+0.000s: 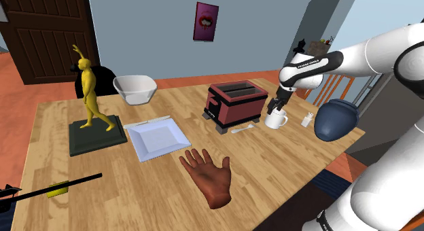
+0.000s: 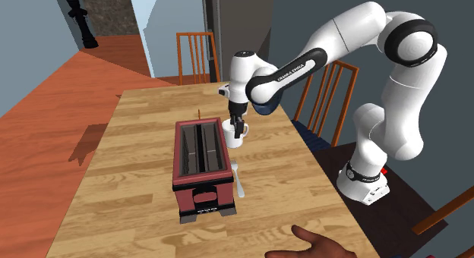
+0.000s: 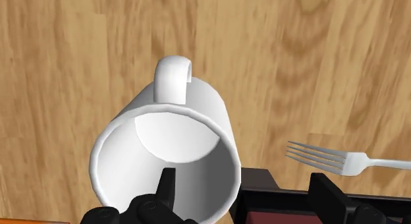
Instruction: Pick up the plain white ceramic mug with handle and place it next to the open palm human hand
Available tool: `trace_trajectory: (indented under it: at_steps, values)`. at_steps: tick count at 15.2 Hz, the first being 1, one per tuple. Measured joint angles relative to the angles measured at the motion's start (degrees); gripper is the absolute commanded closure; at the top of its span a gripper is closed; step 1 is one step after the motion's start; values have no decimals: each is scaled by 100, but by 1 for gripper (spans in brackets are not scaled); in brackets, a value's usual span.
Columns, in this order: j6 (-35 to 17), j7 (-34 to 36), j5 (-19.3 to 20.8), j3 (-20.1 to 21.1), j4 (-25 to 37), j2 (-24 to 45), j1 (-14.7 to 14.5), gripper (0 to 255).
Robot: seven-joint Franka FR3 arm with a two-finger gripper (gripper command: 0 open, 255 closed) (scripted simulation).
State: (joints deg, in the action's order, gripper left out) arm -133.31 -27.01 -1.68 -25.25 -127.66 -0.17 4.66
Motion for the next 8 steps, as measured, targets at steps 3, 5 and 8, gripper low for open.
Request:
trace_trajectory:
  at_steps: [3, 5, 8]
  values:
    - [-235, -131, -148, -11, -23, 238, 16, 0]
    - [-393, -208, -233, -13, -78, 355, 30, 0]
    - [-478, -238, -290, -2, -84, 442, 30, 0]
